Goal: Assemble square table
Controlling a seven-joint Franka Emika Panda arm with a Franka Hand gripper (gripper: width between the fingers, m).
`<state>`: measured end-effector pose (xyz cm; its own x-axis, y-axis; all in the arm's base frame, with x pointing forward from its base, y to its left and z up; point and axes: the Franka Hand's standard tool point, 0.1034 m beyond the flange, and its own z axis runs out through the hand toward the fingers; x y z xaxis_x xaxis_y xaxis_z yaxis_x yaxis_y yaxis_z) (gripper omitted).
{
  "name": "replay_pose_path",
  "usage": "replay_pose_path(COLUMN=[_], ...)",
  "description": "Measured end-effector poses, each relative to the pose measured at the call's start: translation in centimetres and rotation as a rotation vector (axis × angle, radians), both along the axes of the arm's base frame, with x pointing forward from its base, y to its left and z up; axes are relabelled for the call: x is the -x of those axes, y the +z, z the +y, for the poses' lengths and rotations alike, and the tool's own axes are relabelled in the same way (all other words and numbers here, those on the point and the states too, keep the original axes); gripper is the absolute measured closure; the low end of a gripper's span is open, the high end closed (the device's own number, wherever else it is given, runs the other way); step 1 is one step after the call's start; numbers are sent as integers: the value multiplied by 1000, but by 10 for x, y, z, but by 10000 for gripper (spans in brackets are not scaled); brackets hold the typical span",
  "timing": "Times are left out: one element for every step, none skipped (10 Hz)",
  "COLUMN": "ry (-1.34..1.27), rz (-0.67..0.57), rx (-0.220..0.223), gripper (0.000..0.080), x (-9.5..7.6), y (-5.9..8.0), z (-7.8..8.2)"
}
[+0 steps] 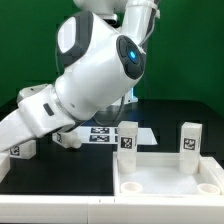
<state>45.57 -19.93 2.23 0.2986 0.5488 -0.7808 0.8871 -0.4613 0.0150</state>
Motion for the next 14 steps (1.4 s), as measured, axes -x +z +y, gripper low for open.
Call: replay_pose_path(ry=[4, 2, 0, -3, -3, -5, -13, -21, -35, -37, -39, -40, -40, -40], rz=[2, 8, 11, 19, 32, 44, 67, 102, 121, 122, 122, 122, 122, 122], rx=[-11, -10, -10, -3, 7, 15, 39, 75, 121, 124, 124, 124, 124, 124], gripper=[151, 151, 151, 151, 151, 151, 151, 151, 151, 151, 151, 151, 151, 151], x=[5, 8, 10, 13, 14, 16, 19, 21, 21, 20, 21, 21, 21, 21], y=[-5, -7, -8, -8, -10, -10, -9, -9, -8, -7, -7, -7, -7, -7], z=[1, 0, 0, -1, 0, -1, -2, -3, -5, -6, -7, -7, -7, -7])
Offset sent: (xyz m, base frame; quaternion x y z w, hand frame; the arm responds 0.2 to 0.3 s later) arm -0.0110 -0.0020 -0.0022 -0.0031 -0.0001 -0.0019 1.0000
